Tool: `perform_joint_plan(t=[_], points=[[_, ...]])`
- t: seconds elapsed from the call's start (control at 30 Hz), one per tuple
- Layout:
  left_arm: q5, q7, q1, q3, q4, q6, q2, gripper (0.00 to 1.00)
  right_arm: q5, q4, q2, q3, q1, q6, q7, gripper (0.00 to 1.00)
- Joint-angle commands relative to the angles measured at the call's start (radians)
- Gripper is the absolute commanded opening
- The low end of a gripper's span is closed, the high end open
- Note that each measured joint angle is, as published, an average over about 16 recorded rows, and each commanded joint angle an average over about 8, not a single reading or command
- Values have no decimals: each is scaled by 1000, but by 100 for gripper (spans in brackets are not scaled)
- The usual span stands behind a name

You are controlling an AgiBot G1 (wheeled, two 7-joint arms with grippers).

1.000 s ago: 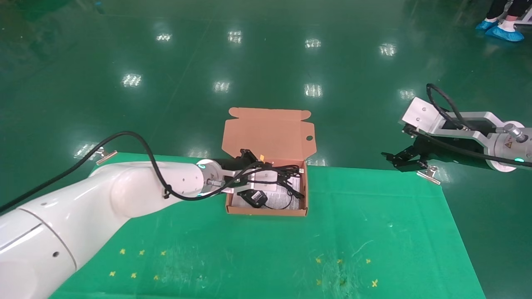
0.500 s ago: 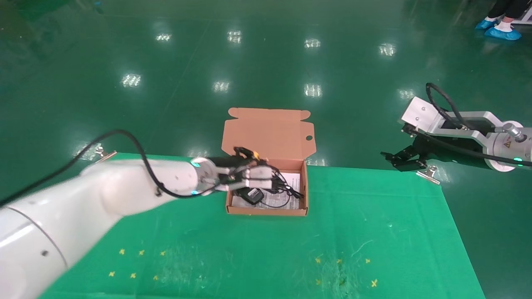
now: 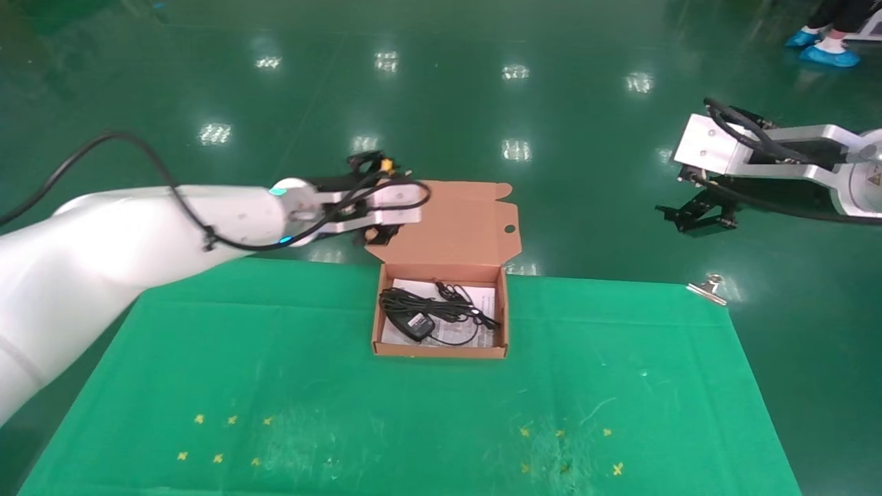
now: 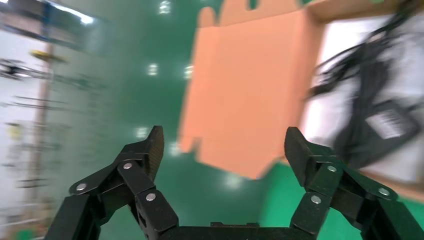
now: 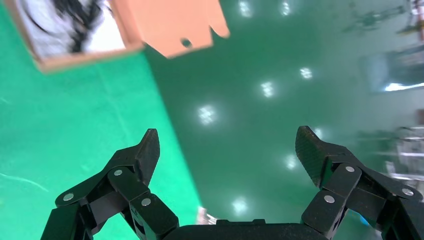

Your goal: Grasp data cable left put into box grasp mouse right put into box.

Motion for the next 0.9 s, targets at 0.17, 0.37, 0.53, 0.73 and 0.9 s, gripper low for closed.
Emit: perform_joint_plan(t=[0.17, 0.37, 0.53, 0.73, 0.9], points=[[-91, -13, 57, -86, -54, 95, -60, 100, 92, 5, 5, 79, -68, -65, -33, 100], [-183, -26, 114, -172, -109, 190, -122, 100, 190, 12, 9, 163, -139, -132, -67, 100], [-260, -37, 162, -245, -155, 270, -173, 100, 272, 17, 13, 233, -199, -188, -95, 100], [-352, -50, 220, -332, -210, 366, -234, 100, 370, 23, 18, 317, -270, -256, -129, 100], [-406, -58, 253, -382, -242, 422, -269, 100, 427, 27, 20, 366, -312, -295, -149, 100]])
